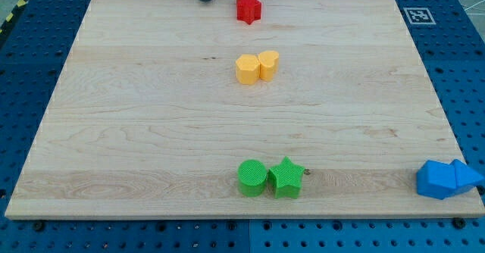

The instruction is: Push the red circle towards the top right corner

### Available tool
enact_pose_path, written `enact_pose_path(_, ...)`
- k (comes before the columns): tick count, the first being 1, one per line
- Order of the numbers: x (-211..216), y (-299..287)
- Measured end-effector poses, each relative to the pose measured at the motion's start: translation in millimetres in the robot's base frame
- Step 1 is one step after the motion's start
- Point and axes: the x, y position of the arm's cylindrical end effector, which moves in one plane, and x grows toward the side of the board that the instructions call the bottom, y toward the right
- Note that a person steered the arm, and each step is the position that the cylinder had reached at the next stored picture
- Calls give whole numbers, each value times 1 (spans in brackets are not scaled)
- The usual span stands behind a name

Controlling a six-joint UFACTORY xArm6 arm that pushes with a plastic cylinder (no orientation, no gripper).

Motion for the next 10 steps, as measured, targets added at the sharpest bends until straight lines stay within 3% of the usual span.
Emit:
enact_pose_path(3,9,105)
enact_pose_path(5,57,124)
enact_pose_path(7,0,153)
enact_pose_path(10,1,224)
